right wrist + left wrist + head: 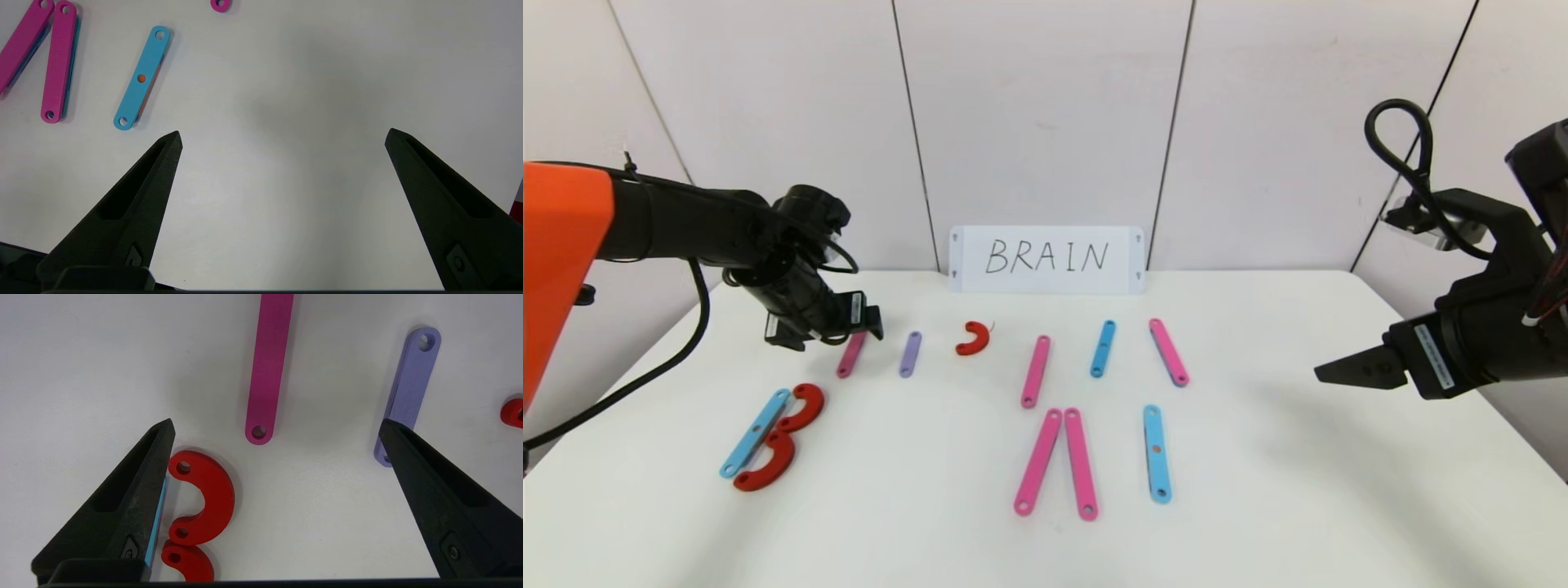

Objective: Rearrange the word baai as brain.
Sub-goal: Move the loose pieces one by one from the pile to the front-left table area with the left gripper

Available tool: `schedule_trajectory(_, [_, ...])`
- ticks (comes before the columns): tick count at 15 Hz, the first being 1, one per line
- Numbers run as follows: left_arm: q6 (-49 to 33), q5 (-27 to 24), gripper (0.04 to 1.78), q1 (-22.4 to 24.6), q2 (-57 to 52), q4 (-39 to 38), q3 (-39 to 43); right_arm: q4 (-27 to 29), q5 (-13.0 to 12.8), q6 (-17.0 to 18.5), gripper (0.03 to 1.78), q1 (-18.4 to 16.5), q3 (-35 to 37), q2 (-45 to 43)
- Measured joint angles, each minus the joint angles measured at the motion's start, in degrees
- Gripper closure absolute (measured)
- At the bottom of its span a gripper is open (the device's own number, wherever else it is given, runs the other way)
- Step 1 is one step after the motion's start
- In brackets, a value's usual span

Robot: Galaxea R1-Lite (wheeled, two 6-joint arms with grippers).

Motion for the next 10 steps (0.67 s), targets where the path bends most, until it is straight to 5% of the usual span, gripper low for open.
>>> schedule_trajectory(10, [0.44, -0.59, 0.07, 0.88, 2.01, -2.05, -0.21, 0.0, 0.0, -0.05, 0.07, 0.05, 0.0, 0.11])
